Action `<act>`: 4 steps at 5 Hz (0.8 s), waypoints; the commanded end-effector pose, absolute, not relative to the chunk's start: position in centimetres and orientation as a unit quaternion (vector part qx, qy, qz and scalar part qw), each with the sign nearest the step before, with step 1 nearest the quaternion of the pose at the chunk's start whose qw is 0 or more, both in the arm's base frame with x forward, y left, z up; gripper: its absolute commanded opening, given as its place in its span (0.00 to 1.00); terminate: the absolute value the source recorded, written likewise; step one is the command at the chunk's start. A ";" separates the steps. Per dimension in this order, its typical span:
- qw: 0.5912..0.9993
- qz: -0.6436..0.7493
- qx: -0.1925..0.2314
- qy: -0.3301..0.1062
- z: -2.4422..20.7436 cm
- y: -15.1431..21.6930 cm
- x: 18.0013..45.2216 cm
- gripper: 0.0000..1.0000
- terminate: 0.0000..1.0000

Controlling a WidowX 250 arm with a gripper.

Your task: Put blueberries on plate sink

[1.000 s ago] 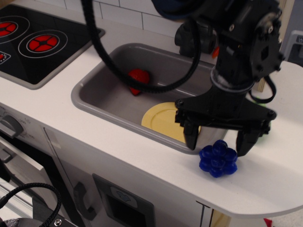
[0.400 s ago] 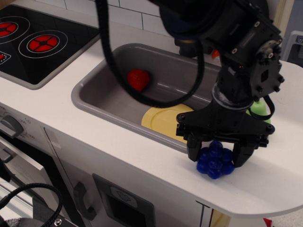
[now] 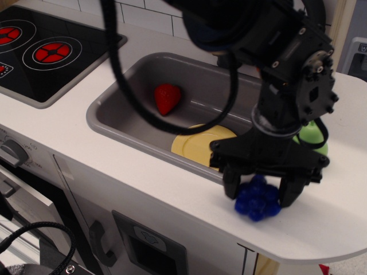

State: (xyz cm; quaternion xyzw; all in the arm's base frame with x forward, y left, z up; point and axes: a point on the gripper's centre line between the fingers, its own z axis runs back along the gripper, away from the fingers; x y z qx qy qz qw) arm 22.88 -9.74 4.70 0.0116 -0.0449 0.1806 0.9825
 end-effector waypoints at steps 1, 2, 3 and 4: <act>0.973 0.212 -0.007 -0.088 8.8 -6.9 25.1 0.00 0.00; 0.966 0.233 0.016 -0.112 8.1 -4.4 26.7 0.00 0.00; 0.961 0.252 0.022 -0.109 7.1 -2.6 28.3 0.00 0.00; 0.954 0.272 0.039 -0.117 5.7 -1.4 30.2 0.00 0.00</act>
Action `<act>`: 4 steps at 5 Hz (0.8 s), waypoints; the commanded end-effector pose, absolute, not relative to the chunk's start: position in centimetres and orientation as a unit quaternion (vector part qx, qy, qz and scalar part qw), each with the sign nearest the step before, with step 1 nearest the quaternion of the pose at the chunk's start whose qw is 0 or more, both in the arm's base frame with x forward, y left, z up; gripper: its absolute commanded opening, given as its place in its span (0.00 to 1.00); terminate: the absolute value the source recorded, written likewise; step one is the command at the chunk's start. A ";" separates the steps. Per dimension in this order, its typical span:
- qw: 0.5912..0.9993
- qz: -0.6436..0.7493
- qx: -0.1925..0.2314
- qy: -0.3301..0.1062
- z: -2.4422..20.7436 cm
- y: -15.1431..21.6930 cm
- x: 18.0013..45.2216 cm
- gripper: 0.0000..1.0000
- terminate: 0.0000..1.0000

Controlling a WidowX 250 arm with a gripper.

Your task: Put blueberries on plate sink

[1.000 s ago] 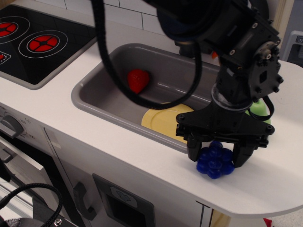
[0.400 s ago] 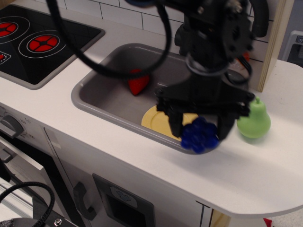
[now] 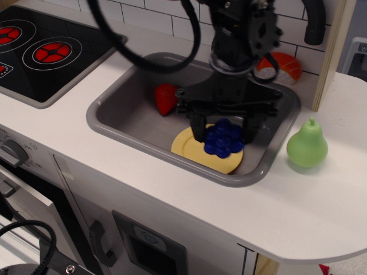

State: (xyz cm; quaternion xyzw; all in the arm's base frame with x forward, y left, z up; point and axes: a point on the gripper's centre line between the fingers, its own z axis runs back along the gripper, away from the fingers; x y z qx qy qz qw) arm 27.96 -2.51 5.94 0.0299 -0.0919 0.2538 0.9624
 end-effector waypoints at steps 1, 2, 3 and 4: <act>0.951 0.276 0.048 -0.128 4.2 -0.3 31.6 0.00 0.00; 0.952 0.272 0.056 -0.128 2.8 0.2 31.8 0.00 0.00; 0.954 0.268 0.069 -0.117 1.7 0.3 32.0 0.00 0.00; 0.953 0.267 0.081 -0.115 0.8 0.6 32.1 0.00 0.00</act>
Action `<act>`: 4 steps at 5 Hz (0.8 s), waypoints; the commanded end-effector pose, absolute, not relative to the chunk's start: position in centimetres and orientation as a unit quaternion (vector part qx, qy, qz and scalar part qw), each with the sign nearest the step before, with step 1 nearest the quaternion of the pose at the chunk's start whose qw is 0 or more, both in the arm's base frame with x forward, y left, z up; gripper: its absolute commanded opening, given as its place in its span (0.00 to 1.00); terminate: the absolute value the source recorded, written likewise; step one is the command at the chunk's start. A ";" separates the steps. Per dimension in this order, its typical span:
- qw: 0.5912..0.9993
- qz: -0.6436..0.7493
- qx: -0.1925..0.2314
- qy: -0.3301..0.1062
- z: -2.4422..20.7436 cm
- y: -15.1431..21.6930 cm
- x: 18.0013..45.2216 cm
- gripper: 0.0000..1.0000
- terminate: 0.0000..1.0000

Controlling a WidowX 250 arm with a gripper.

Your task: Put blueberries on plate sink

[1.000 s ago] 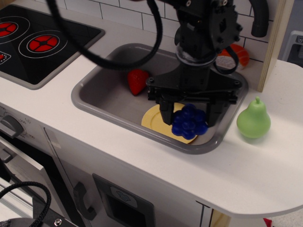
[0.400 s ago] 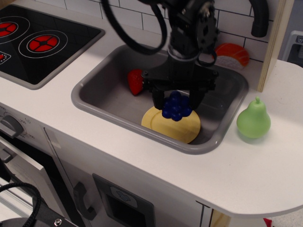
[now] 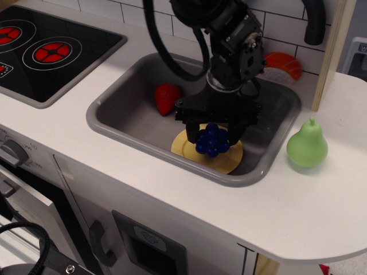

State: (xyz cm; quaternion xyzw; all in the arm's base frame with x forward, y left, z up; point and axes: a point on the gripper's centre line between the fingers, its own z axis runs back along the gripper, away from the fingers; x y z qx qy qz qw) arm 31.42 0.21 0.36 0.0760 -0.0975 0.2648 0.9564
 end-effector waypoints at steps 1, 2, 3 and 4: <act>0.954 0.272 0.071 -0.101 1.6 0.9 32.2 0.00 0.00; 0.954 0.281 0.061 -0.080 2.8 1.6 32.3 1.00 0.00; 0.949 0.298 0.065 -0.080 4.1 2.1 32.5 1.00 0.00; 0.951 0.290 0.058 -0.089 5.4 2.1 32.3 1.00 0.00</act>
